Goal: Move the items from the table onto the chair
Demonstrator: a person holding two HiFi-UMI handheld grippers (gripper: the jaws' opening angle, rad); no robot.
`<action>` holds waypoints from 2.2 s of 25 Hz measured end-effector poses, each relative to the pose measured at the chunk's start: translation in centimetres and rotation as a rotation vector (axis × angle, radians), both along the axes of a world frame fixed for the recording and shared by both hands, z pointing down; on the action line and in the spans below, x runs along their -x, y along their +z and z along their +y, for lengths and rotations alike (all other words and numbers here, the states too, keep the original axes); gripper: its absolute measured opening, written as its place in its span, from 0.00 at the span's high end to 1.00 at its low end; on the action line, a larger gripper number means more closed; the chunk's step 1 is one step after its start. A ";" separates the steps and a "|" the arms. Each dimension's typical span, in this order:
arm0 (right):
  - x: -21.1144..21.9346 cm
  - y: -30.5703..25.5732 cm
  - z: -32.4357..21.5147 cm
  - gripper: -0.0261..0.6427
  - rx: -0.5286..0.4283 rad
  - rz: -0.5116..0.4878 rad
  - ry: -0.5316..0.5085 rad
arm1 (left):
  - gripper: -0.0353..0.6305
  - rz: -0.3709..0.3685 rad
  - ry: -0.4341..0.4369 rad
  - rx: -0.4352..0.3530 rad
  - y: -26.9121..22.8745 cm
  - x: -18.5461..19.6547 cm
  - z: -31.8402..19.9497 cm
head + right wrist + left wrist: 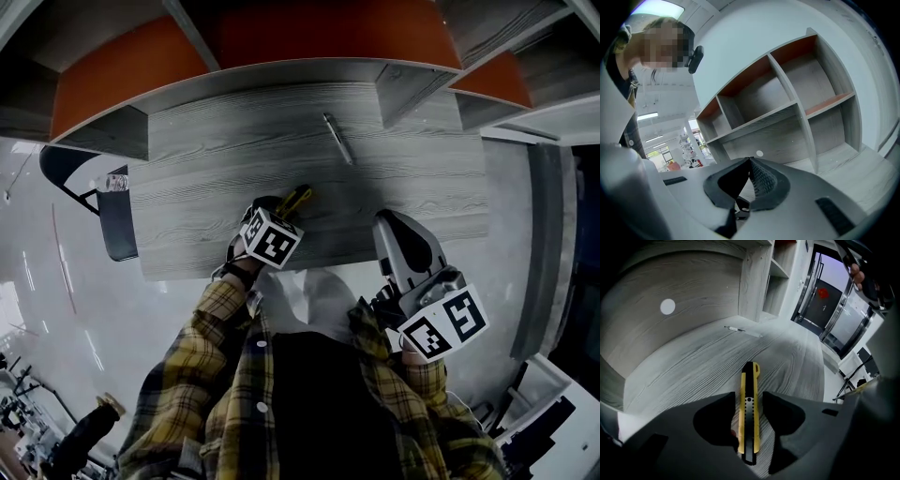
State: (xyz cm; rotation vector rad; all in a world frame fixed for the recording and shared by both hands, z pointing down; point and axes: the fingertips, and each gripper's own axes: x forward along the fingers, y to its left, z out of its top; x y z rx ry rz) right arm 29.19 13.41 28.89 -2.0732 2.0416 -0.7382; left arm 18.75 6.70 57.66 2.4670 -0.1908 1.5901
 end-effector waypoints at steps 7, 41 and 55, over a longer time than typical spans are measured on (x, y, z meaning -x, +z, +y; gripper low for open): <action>-0.9 0.4 1.2 0.93 0.002 -0.014 -0.005 | 0.77 -0.033 -0.030 -0.027 0.2 -0.1 0.2; 14.1 -2.4 -8.9 0.93 -0.057 0.023 -0.483 | 0.77 0.284 -0.696 -0.101 -14.0 19.2 -8.0; 33.6 1.0 -18.8 0.93 0.039 0.011 -0.678 | 0.77 0.203 -0.901 -0.177 -13.7 42.7 -19.3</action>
